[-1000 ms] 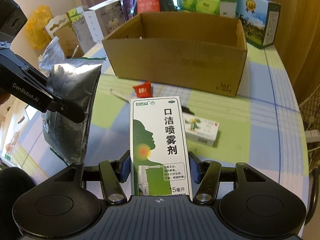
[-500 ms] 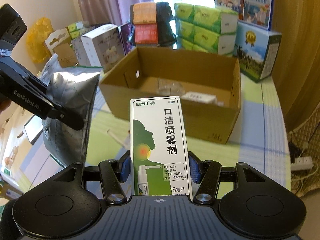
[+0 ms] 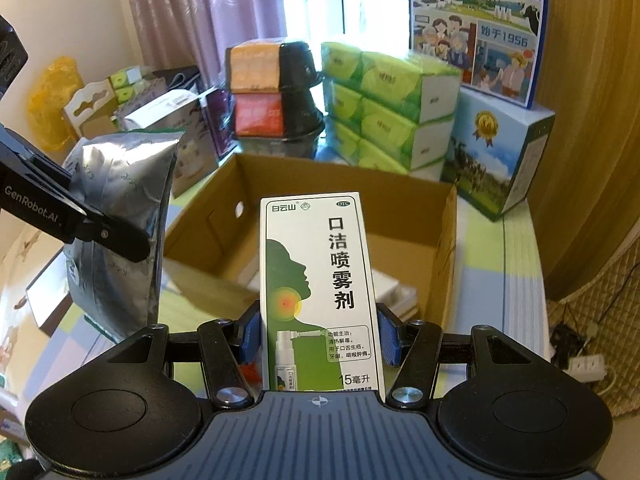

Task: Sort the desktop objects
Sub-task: 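Carry the foil bag and spray box into the cardboard box and open both tools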

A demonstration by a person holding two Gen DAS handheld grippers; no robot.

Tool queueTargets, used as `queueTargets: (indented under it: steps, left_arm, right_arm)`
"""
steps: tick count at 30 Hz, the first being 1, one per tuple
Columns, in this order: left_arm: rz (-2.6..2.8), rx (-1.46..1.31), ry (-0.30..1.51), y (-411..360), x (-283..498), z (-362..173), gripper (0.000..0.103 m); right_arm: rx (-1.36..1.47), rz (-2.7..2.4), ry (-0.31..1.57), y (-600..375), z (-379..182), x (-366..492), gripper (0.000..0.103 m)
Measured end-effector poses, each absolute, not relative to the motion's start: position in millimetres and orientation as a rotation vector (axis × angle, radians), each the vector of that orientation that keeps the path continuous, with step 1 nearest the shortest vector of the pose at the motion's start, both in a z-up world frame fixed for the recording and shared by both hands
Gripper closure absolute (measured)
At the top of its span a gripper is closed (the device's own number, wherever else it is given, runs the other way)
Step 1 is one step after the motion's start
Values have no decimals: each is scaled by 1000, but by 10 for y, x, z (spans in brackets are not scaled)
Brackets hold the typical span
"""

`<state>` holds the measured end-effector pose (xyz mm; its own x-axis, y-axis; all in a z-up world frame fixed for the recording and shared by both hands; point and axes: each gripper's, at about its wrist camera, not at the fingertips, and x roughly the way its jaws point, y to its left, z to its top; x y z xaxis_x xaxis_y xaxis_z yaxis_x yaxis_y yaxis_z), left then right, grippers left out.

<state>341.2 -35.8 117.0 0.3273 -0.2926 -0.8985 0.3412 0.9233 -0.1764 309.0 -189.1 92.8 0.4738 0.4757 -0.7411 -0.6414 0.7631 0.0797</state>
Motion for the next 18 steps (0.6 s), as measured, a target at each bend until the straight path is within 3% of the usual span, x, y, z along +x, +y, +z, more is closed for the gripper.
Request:
queueTargets:
  steps: [18]
  left_arm:
    - [-379, 103, 1173, -438, 4214, 1178, 78]
  right_arm:
    - [-204, 647, 857, -1601, 799, 3787, 49]
